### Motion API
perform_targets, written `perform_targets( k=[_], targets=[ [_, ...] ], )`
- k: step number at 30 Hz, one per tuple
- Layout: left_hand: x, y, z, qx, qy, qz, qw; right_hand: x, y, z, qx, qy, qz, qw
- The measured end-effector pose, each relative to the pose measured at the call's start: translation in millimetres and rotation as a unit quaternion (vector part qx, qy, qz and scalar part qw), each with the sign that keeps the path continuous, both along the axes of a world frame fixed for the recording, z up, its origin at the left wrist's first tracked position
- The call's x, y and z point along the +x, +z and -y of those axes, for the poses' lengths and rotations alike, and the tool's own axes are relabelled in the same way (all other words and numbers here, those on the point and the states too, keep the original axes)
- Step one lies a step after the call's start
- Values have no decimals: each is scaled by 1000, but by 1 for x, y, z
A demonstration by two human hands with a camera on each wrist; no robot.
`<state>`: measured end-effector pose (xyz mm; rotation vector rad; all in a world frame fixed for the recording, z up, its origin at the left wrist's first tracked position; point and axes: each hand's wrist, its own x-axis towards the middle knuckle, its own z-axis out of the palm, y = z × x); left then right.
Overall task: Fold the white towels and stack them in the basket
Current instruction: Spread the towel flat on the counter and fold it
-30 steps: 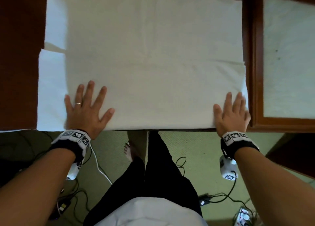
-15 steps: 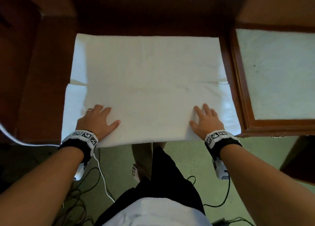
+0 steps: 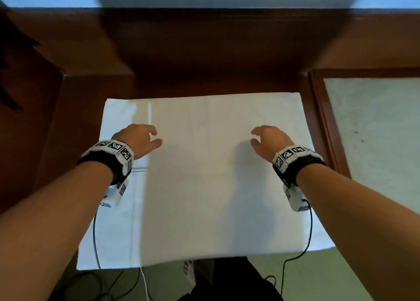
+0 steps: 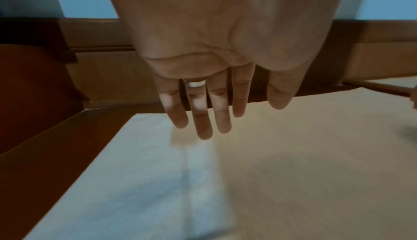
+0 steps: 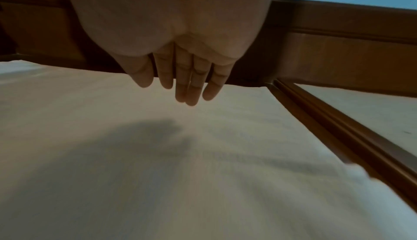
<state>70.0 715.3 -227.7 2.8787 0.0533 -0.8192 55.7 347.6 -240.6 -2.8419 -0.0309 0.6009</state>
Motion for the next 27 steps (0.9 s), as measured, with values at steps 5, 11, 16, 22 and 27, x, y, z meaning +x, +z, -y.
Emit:
perform_targets(
  k=[5, 11, 16, 22, 27],
  targets=[
    [66, -36, -8, 67, -46, 53, 995, 78, -26, 18, -42, 45, 67, 996],
    [93, -68, -9, 92, -76, 122, 985, 119, -57, 38, -73, 39, 86, 993],
    [97, -74, -1, 97, -62, 219, 969, 126, -65, 36, -84, 13, 129, 988],
    [113, -39, 5, 53, -91, 196, 975, 145, -38, 42, -93, 16, 102, 990],
    [96, 6, -13, 115, -146, 207, 961, 124, 0, 46, -95, 12, 135, 986]
  ],
)
